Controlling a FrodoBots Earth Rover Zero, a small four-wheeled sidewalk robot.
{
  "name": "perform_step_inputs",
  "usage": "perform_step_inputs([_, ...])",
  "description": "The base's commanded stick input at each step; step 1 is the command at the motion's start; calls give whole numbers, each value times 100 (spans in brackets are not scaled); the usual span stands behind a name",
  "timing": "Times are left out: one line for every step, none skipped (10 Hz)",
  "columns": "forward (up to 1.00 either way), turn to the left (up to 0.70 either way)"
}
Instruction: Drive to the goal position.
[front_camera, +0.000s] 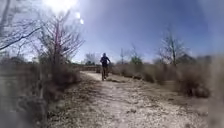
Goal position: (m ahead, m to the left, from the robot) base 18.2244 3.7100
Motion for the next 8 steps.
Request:
perform_step_inputs([70, 0])
perform_step_inputs([70, 0])
perform_step_inputs([70, 0])
perform_step_inputs([70, 0])
perform_step_inputs([70, 0])
perform_step_inputs([70, 0])
perform_step_inputs([64, 0])
perform_step_inputs([50, 0])
